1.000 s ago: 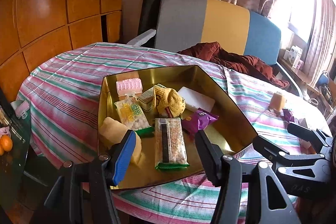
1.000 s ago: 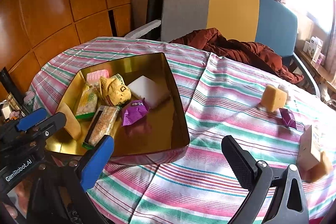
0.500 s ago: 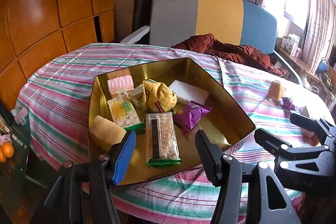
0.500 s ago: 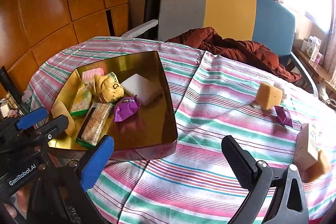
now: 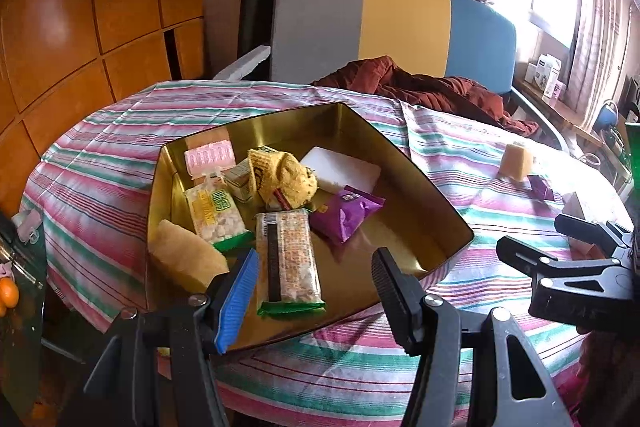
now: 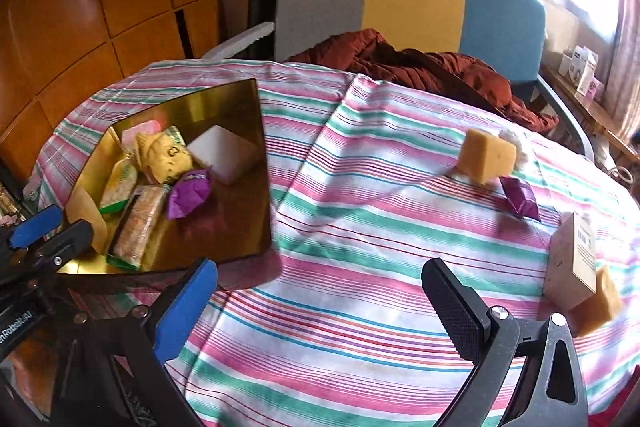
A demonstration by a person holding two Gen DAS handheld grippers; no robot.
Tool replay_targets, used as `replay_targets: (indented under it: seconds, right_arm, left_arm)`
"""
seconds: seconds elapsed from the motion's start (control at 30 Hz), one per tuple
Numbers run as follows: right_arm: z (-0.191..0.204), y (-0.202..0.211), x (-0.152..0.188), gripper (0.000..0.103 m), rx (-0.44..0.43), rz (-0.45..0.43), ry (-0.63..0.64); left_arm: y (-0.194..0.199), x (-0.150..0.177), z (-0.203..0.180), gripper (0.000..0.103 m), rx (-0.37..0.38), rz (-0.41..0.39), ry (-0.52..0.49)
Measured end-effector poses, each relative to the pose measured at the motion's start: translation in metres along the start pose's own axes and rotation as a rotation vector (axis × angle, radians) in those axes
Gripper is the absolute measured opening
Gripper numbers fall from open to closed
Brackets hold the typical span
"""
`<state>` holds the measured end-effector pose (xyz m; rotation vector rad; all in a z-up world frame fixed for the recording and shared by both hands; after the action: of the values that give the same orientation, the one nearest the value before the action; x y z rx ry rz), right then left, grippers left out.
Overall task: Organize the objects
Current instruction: 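Swing both tools back toward the remaining items on the cloth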
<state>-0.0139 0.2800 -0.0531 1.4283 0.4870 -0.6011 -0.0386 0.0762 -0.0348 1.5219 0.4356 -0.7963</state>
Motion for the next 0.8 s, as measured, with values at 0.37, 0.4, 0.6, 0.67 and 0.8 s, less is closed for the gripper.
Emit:
replay_targets:
  seconds: [0.37, 0.4, 0.6, 0.67, 0.8]
  right_arm:
    - [-0.065, 0.011, -0.009, 0.103, 0.063, 0.014, -0.087]
    - [-0.075, 0.013, -0.01, 0.103, 0.07, 0.012, -0.097]
    - [-0.149, 0.034, -0.022, 0.103, 0.147, -0.016, -0.2]
    - [-0.177, 0.041, -0.025, 0.103, 0.182, -0.035, -0.249]
    - [-0.234, 0.051, -0.021, 0.103, 0.267, -0.072, -0.349]
  left_arm:
    - [-0.005, -0.004, -0.015, 0.059, 0.029, 0.009, -0.04]
    - [-0.006, -0.005, -0.016, 0.059, 0.033, 0.013, -0.042]
    - [-0.007, -0.016, -0.031, 0.059, 0.063, 0.005, -0.067]
    - [-0.008, -0.02, -0.04, 0.06, 0.086, 0.002, -0.08]
    - [-0.007, -0.03, -0.06, 0.06, 0.13, -0.008, -0.118]
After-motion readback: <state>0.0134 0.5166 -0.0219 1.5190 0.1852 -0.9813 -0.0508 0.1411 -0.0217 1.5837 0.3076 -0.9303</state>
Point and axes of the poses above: each gripper's, at about its wrist camera, not at the fingertips, and y roughly against the way its jaws point, z to its left, x to its underside, the point moved 2 cm from there along -y, roughly the way its jaws point, and after that the axes turned 6 degrees about -x, right-handed, at the moved point
